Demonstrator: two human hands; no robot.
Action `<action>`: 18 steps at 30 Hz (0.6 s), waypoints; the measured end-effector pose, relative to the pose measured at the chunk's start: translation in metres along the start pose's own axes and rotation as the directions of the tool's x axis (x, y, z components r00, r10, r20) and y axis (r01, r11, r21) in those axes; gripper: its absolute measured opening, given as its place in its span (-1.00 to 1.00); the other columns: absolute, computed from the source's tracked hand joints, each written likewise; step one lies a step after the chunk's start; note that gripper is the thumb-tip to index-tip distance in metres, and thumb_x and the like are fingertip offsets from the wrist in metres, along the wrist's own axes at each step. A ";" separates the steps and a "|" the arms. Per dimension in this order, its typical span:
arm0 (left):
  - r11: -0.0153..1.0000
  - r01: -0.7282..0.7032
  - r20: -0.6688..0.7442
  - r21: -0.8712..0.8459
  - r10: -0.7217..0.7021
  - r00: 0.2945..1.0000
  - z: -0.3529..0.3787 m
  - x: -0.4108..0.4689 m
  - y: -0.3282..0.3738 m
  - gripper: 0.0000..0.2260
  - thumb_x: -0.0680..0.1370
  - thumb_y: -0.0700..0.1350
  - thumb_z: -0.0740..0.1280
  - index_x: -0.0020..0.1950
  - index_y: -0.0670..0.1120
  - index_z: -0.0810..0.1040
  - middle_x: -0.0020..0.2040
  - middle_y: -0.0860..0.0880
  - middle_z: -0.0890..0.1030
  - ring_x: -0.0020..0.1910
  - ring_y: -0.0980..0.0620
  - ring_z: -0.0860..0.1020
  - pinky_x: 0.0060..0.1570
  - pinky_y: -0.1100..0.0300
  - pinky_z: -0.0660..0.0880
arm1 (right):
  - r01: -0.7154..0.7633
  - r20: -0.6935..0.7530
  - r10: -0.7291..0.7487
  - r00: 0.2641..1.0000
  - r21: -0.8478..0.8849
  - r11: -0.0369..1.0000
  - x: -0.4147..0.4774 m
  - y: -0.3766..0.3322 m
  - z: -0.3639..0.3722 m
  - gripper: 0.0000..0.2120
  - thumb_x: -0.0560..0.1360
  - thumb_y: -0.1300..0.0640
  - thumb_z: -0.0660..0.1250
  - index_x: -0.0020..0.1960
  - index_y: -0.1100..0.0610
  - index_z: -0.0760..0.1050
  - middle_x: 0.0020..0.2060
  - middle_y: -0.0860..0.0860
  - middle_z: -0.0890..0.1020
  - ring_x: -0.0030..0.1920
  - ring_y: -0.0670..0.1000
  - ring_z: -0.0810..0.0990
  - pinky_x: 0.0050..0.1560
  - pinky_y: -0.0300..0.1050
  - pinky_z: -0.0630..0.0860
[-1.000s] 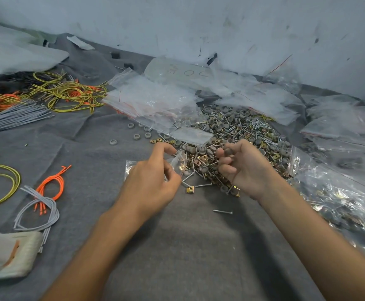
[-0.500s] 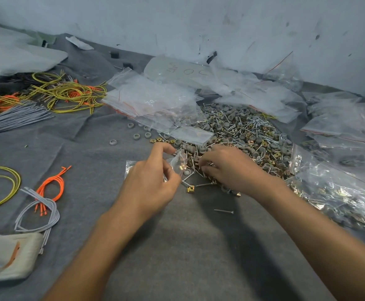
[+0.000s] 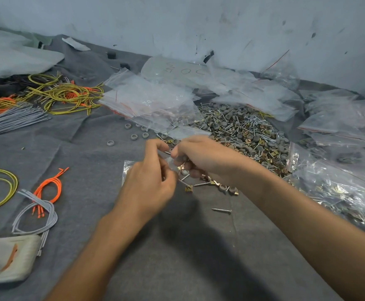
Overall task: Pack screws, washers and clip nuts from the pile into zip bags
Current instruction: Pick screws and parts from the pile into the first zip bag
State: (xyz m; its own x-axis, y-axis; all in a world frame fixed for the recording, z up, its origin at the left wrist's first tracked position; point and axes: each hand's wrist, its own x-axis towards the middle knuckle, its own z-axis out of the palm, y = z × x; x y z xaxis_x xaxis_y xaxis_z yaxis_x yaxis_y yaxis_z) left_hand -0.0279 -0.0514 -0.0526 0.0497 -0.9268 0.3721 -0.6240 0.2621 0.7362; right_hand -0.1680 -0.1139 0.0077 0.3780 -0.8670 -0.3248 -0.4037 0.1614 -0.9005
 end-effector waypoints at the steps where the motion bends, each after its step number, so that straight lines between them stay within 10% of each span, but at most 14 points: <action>1: 1.000 0.008 -0.013 -0.008 -0.008 1.000 0.000 0.000 0.000 -0.59 0.49 -0.21 0.34 0.12 0.18 0.21 -0.20 0.16 0.56 -0.34 0.08 0.53 -0.31 0.02 0.42 | -0.004 0.016 0.006 1.000 -0.084 0.996 0.001 -0.002 0.001 -0.87 0.57 0.25 0.23 -0.05 0.25 0.55 -0.27 0.09 0.53 -0.31 0.00 0.42 -0.49 -0.25 0.30; 6: 1.000 0.025 -0.060 -0.014 -0.026 0.998 -0.001 0.001 0.001 -0.62 0.53 -0.19 0.34 0.10 0.17 0.21 -0.23 0.09 0.55 -0.37 0.05 0.53 -0.29 -0.08 0.51 | -0.062 0.032 0.080 0.996 -0.370 0.927 0.001 -0.010 0.002 -0.79 0.58 0.22 0.32 -0.01 0.39 0.59 -0.23 0.21 0.56 -0.25 0.10 0.49 -0.33 -0.12 0.44; 18: 0.999 0.045 -0.027 -0.010 -0.045 0.999 -0.005 0.002 0.003 -0.66 0.55 -0.20 0.32 0.06 0.14 0.21 -0.23 0.08 0.53 -0.28 -0.03 0.55 -0.23 -0.01 0.45 | -0.286 0.174 0.252 0.952 0.214 0.934 -0.006 -0.030 -0.004 -0.92 0.55 0.35 0.15 -0.02 0.25 0.40 0.01 0.24 0.48 -0.02 0.15 0.56 0.12 0.05 0.65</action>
State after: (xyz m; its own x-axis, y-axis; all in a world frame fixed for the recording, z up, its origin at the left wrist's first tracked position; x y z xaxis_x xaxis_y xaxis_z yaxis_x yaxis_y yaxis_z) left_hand -0.0262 -0.0510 -0.0471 0.0991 -0.9301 0.3538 -0.6133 0.2229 0.7577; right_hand -0.1618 -0.1152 0.0384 0.4033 -0.7023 -0.5866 -0.3070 0.5000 -0.8098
